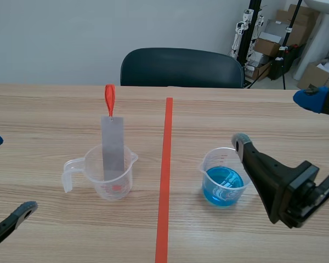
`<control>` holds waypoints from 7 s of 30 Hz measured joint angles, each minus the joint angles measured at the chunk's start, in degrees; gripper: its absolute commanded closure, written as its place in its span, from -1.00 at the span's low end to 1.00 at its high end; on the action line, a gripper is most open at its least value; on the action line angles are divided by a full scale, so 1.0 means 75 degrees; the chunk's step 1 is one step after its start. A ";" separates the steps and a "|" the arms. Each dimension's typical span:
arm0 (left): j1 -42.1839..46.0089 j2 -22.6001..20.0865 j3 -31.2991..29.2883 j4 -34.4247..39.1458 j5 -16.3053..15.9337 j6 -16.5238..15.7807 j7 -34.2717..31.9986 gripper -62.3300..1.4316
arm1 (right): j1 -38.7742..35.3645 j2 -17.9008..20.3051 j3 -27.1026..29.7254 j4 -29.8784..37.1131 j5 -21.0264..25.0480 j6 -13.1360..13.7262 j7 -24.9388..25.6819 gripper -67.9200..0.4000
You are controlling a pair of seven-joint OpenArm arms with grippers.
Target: Do the redox reaction experiment. lift the metal plate out of the left beaker
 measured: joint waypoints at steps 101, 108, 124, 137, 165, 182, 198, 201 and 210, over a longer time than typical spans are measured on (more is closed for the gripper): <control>-0.4217 0.4062 0.2518 -1.0585 0.2401 0.1107 -0.8521 -0.89 | 0.6985 0.2468 -0.5164 -0.5316 0.3416 0.1376 -0.0391 -1.00; -0.4217 0.4030 0.2518 -1.0130 0.2326 0.1105 -0.8521 -0.89 | 0.7662 0.1743 -0.5595 -0.5805 0.3331 0.1378 -0.0842 -1.00; -0.4214 0.4022 0.2474 -0.9433 0.1976 0.1026 -0.8521 -1.00 | 0.8734 0.0938 -0.6951 -0.6102 0.2900 0.1125 -0.1017 -1.00; -0.4211 0.4022 0.2474 -0.9008 0.1976 0.1029 -0.8521 -1.00 | 0.9428 0.0146 -0.7682 -0.7073 0.2929 0.0769 -0.1014 -1.00; -0.4211 0.4022 0.2474 -0.9008 0.1976 0.1029 -0.8521 -1.00 | 1.0080 -0.1227 -0.8338 -0.8064 0.2923 0.1145 -0.0965 -1.00; -0.4211 0.4022 0.2474 -0.9008 0.1979 0.1029 -0.8521 -1.00 | 1.0078 -0.1903 -0.8338 -0.8810 0.2492 0.1142 -0.0965 -1.00; -0.4211 0.4022 0.2474 -0.9008 0.1976 0.1029 -0.8521 -1.00 | 1.0075 -0.2057 -0.8338 -0.8810 0.2465 0.1142 -0.1276 -0.54; -0.4211 0.4022 0.2474 -0.9008 0.1976 0.1029 -0.8521 -1.00 | 1.0075 -0.2057 -0.8338 -0.8810 0.2471 0.1142 -0.1396 -0.33; -0.4211 0.4022 0.2474 -0.9008 0.1976 0.1029 -0.8521 -1.00 | 1.0075 -0.2057 -0.8338 -0.8810 0.2556 0.1142 -0.1734 0.31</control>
